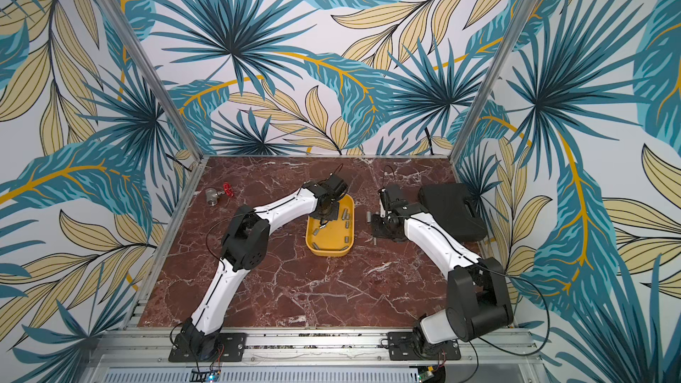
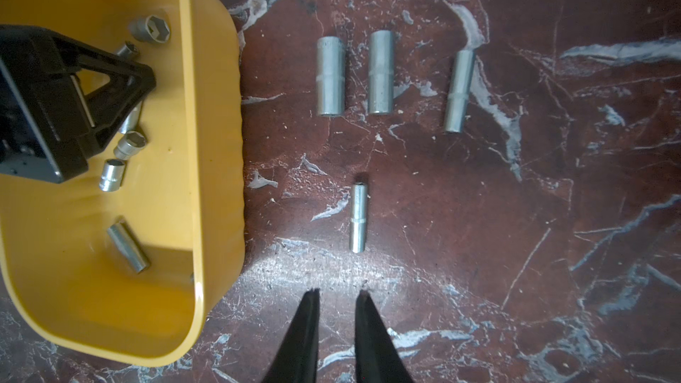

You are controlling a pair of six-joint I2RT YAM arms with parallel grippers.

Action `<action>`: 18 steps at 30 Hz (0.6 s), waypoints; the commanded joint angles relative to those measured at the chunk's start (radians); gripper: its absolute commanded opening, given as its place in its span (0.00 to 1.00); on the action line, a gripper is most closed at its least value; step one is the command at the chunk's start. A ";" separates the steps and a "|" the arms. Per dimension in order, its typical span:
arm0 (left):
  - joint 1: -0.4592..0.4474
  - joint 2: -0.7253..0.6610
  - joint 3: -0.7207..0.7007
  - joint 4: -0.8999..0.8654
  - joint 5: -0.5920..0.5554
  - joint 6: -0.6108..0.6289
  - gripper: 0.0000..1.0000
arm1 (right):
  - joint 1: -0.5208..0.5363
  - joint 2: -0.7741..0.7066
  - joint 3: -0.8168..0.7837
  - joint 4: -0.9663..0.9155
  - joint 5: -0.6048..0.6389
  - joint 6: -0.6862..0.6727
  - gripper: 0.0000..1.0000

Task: Take out the socket from the storage box
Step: Pick up the socket head from the storage box.

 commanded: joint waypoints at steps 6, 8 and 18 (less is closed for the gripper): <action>-0.007 -0.031 -0.081 0.001 0.056 0.014 0.13 | -0.003 0.001 -0.020 -0.002 0.003 0.004 0.20; -0.009 -0.055 -0.087 0.009 0.057 0.016 0.12 | -0.003 -0.001 -0.018 -0.001 0.003 0.004 0.20; 0.017 -0.302 -0.140 0.035 0.067 0.049 0.11 | -0.003 -0.002 -0.015 -0.004 0.005 0.001 0.20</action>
